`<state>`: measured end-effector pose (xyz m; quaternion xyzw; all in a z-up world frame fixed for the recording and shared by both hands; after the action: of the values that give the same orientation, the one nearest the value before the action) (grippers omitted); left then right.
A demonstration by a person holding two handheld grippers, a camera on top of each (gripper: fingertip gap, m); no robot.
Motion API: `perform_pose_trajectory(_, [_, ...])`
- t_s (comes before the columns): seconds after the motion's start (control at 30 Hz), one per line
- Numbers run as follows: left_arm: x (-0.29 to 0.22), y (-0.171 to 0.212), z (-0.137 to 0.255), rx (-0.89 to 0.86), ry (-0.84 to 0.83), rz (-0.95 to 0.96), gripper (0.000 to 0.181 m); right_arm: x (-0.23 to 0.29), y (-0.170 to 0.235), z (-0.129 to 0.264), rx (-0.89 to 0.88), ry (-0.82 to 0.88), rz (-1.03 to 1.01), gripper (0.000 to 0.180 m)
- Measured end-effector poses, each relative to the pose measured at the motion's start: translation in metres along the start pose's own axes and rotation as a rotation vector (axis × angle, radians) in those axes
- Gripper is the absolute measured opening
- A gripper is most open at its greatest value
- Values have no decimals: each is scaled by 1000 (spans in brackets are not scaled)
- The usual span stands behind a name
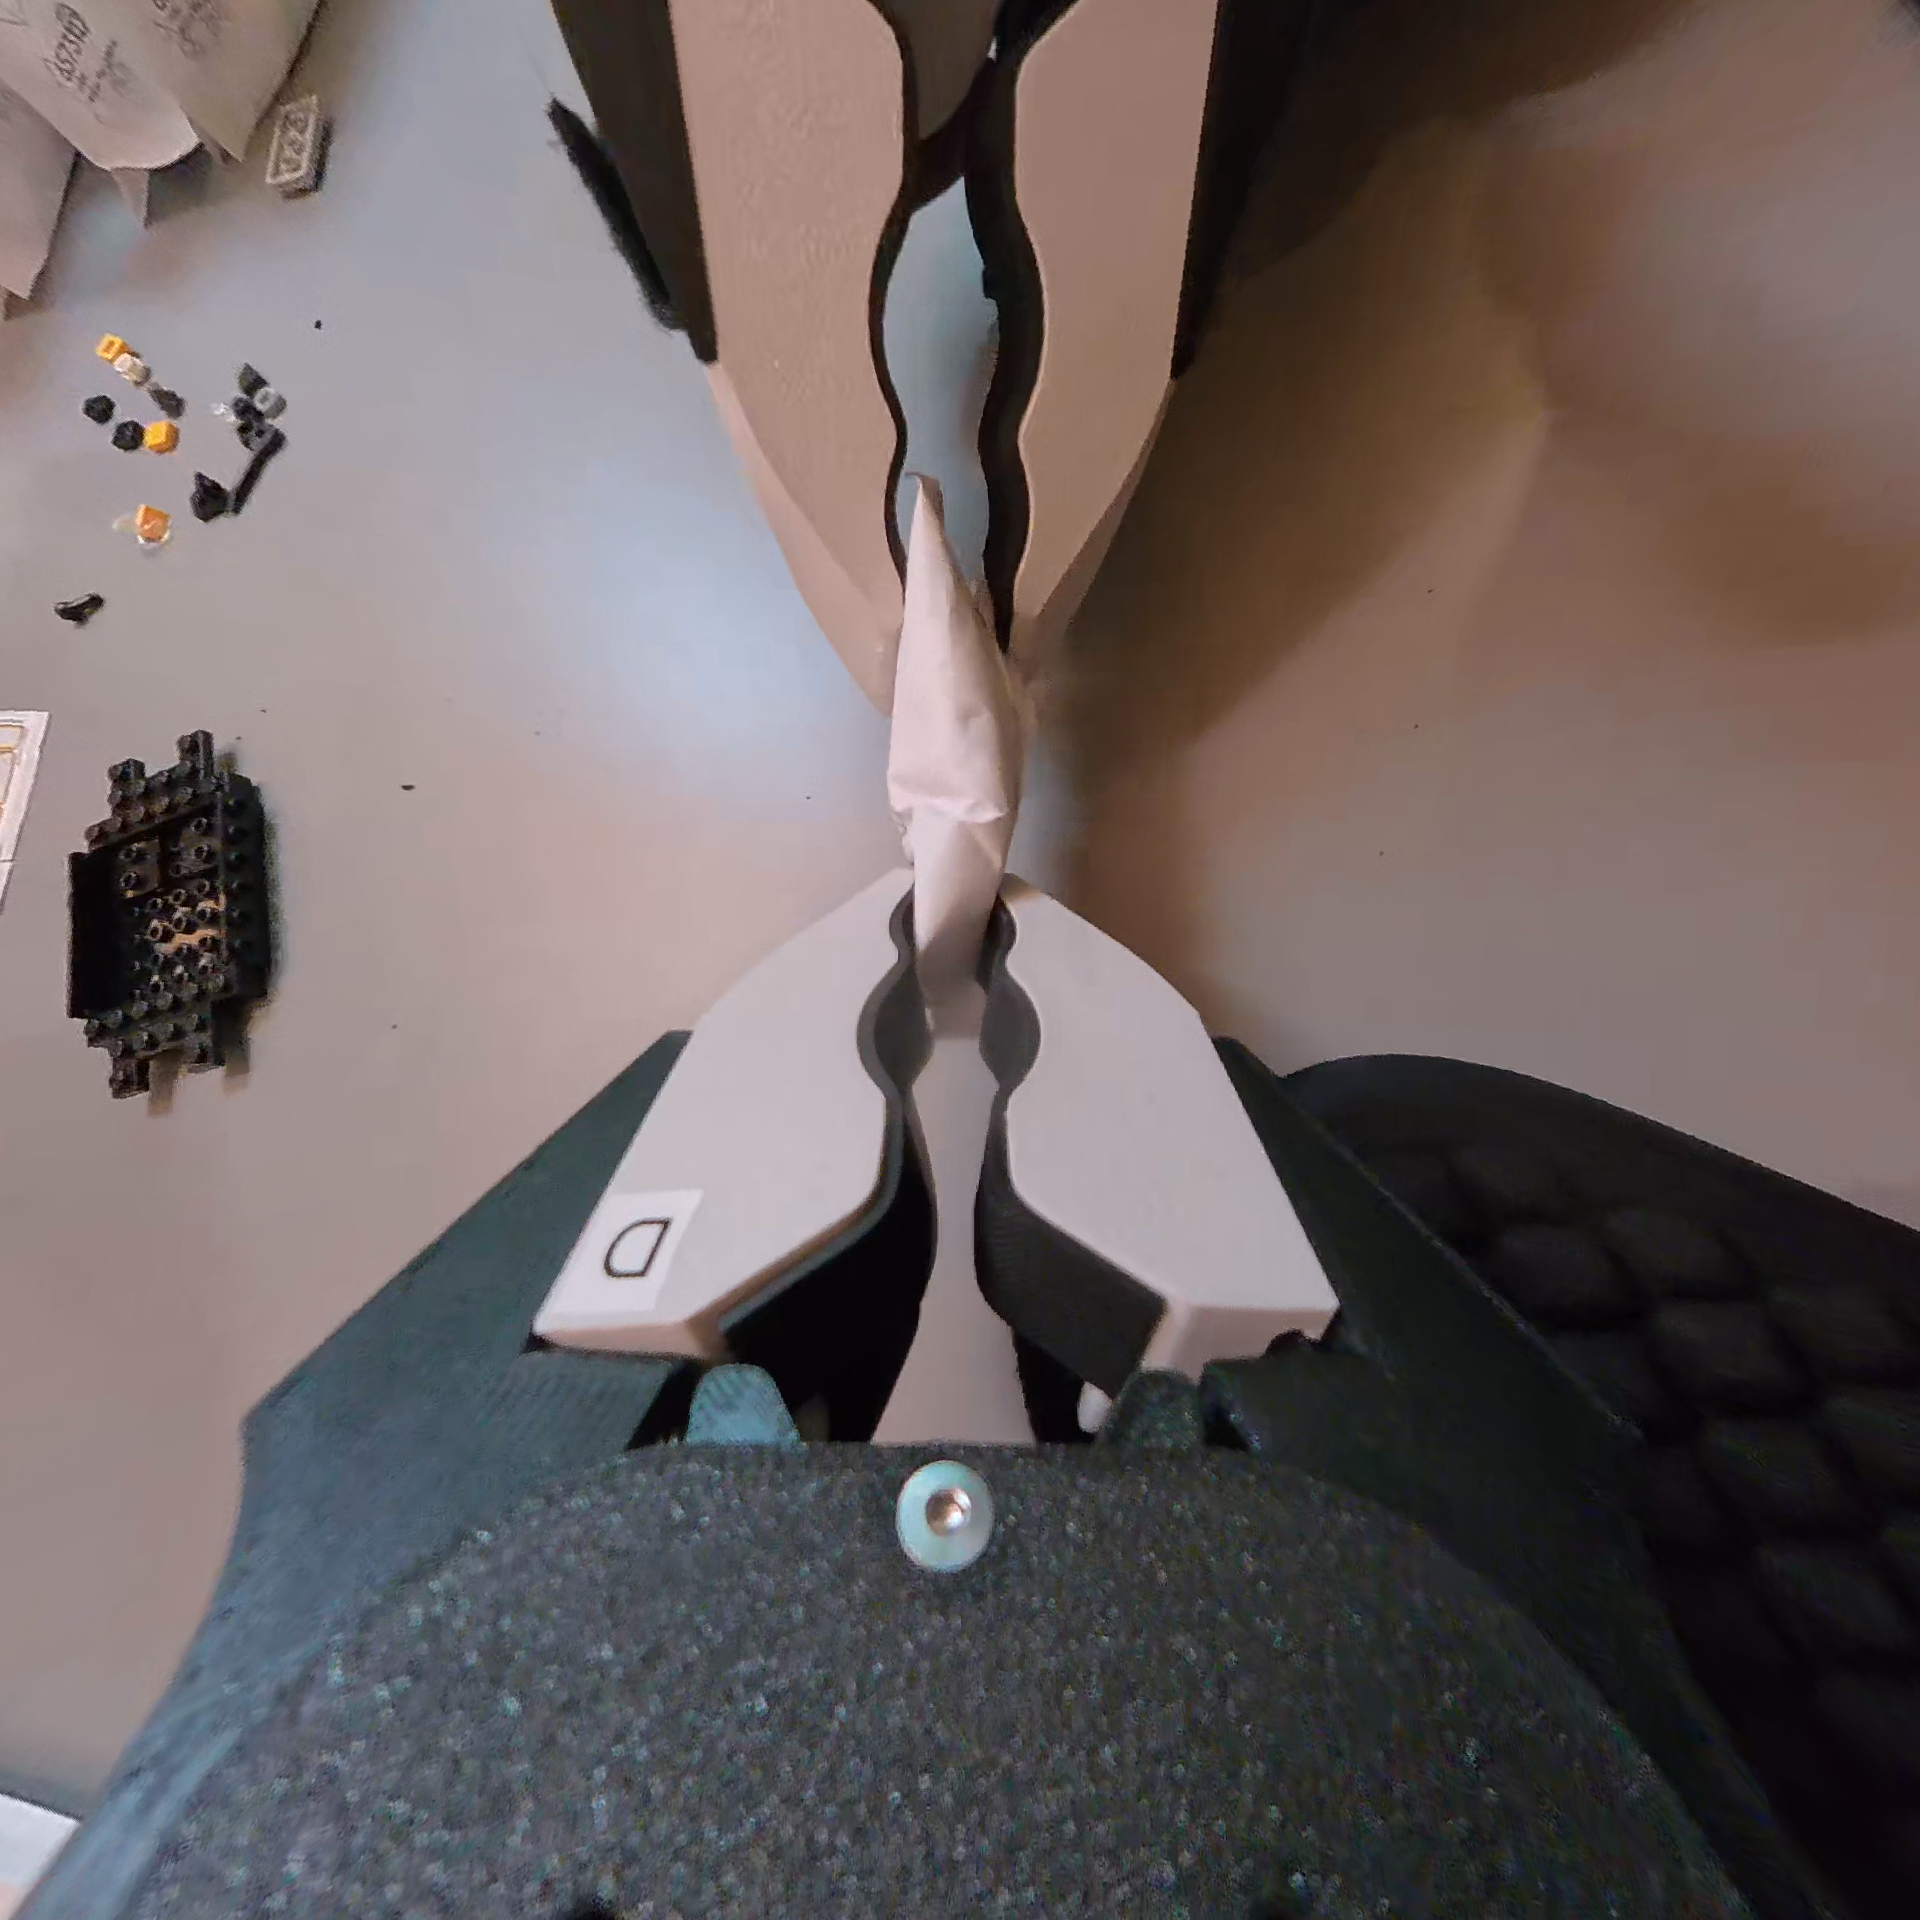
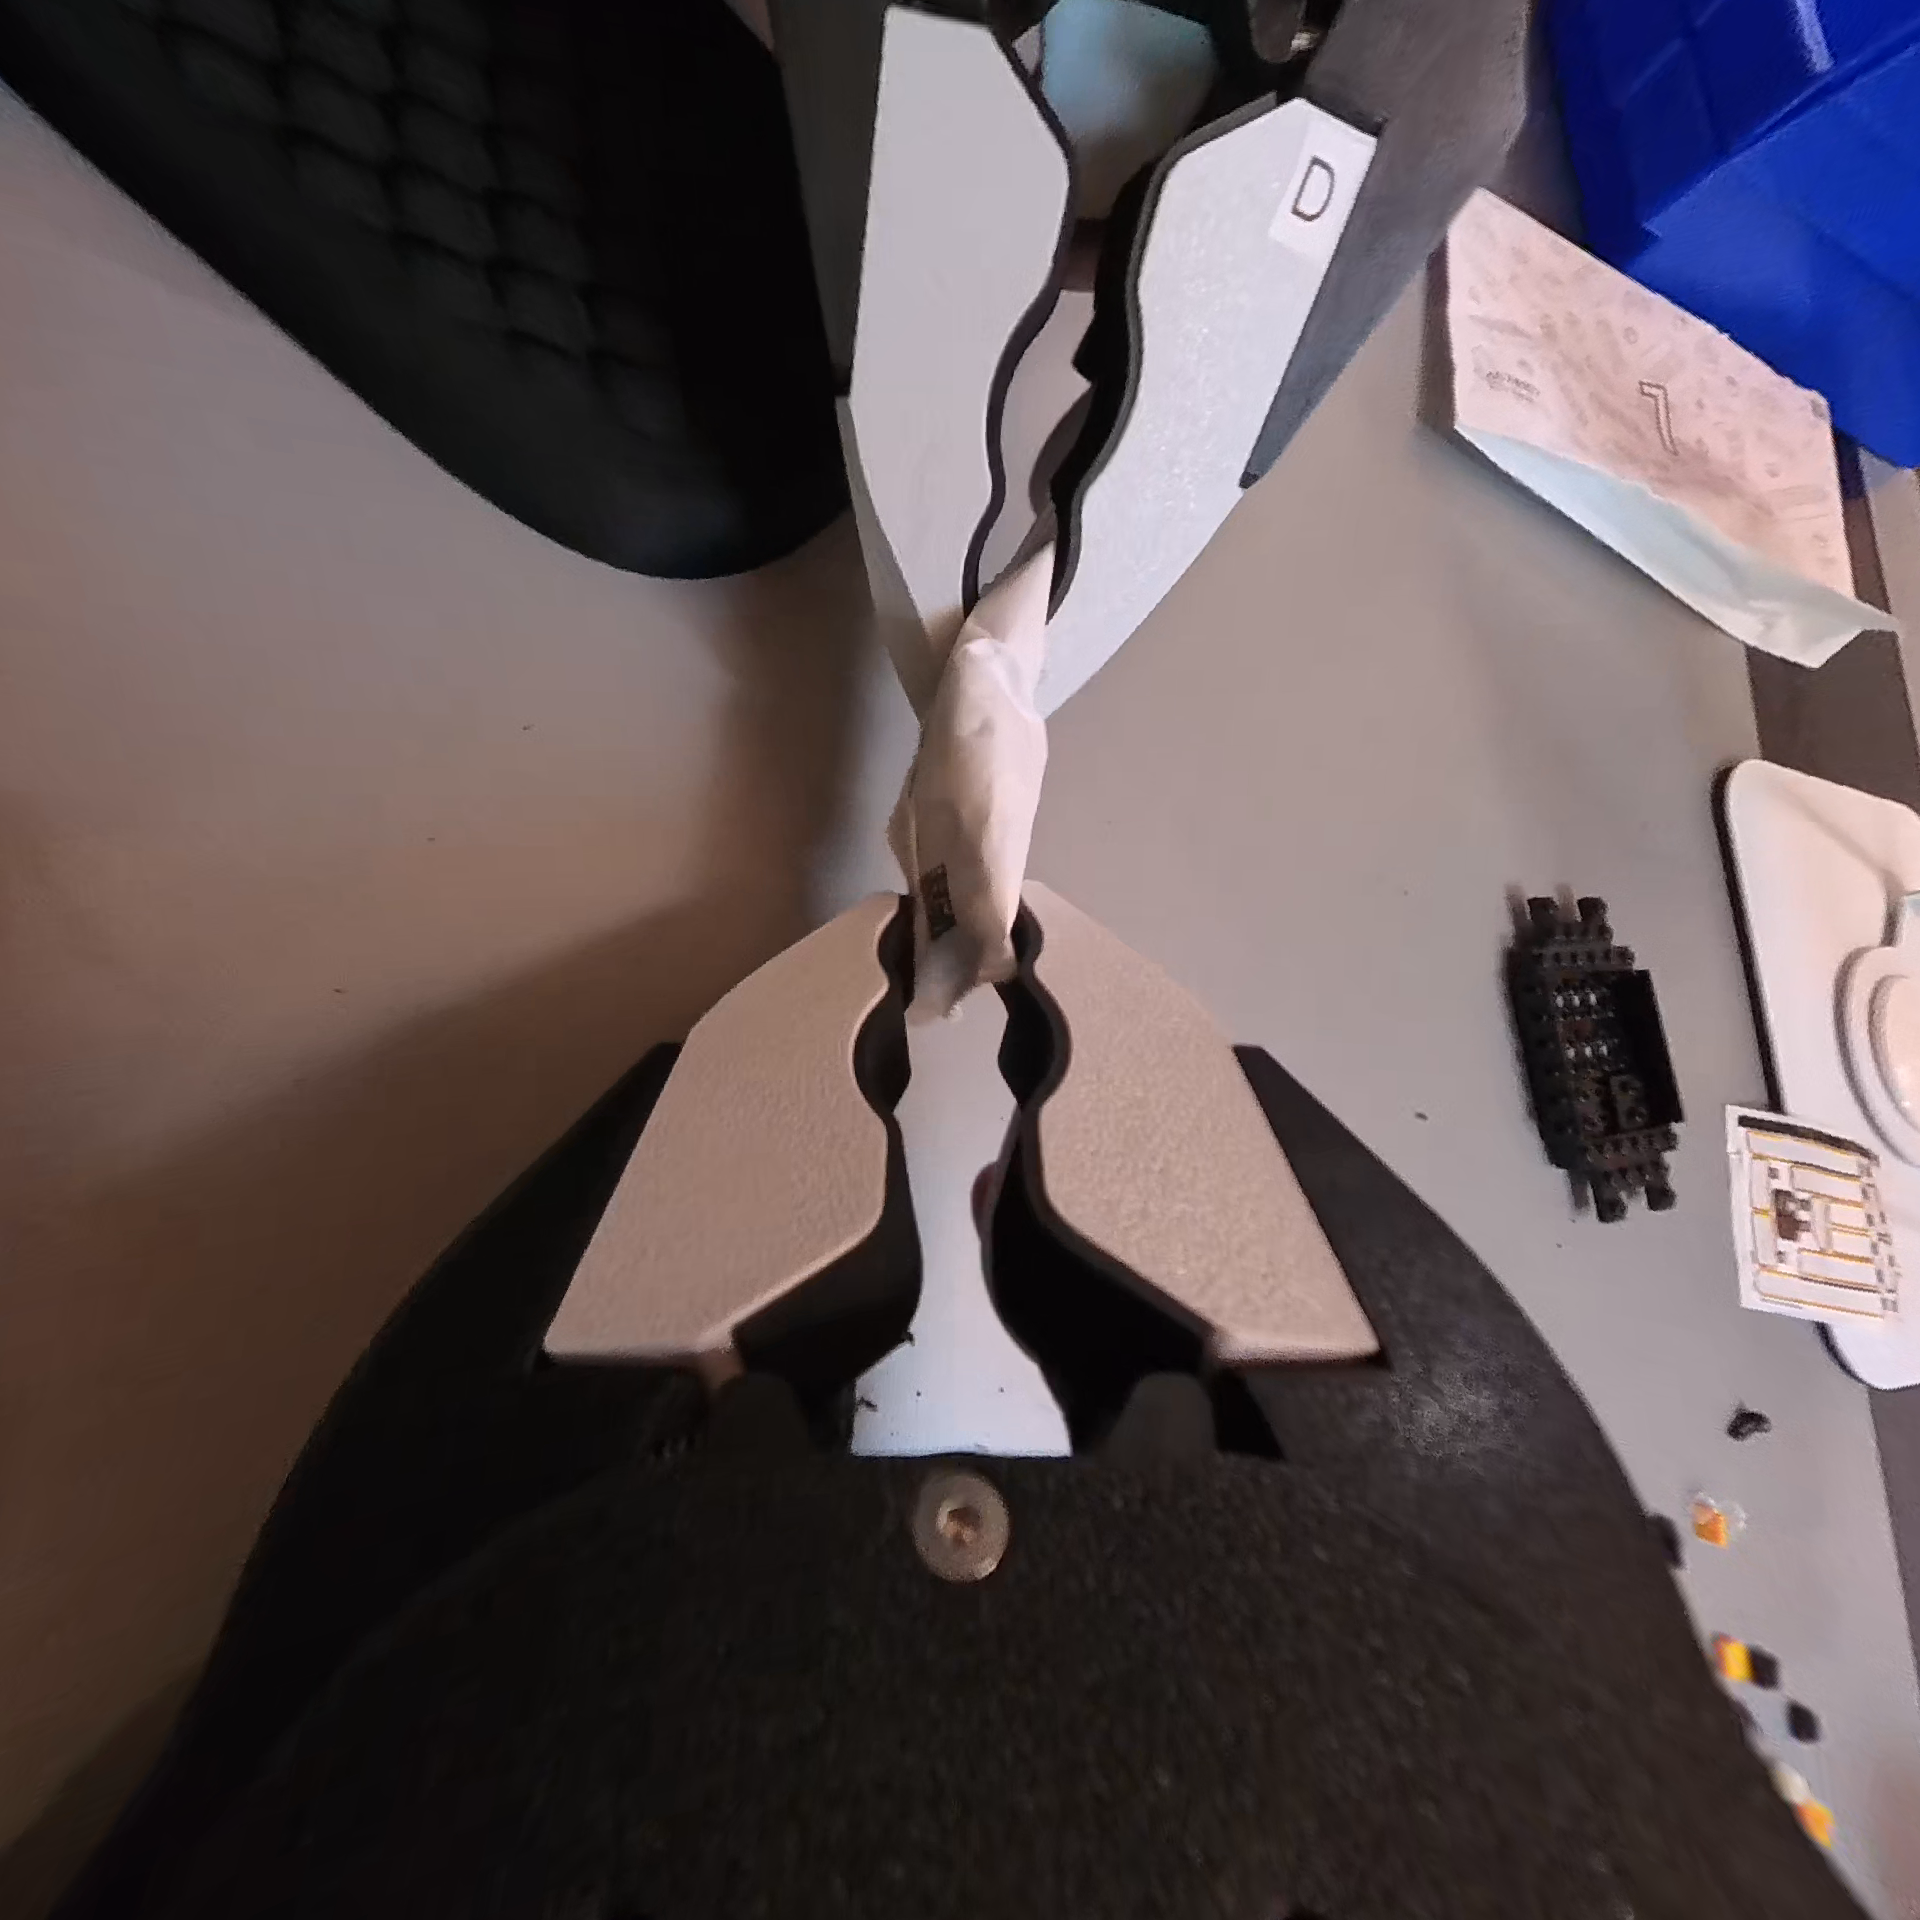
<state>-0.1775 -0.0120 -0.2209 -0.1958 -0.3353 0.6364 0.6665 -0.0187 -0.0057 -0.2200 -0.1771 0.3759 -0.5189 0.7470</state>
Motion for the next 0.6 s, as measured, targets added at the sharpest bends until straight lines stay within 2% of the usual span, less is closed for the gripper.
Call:
perform_pose_trajectory(0.2, [2, -3, 3, -80, -49, -25, 10, -7, 2, 7, -58, -18, -89, 14])
perform_pose_trajectory(0.43, [3, 1, 5, -49, -21, 14, 7, 6, -2, 4, -13, 69, 114, 27])
perform_pose_trajectory(0.6, [5, 2, 5, -58, 1, 39, 7, 7, -4, 6, 0, 116, 169, 31])
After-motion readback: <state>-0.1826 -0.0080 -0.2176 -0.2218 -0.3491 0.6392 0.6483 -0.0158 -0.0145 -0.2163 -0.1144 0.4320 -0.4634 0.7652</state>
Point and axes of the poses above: each gripper's, where its closed fingertips meet, z back along the fingers, y out of its underside, x = y × z across the jaws, the point moved 9 cm from there along z, back along the fingers, and after that the axes turned 1 degree about z, right-handed, at the moved point
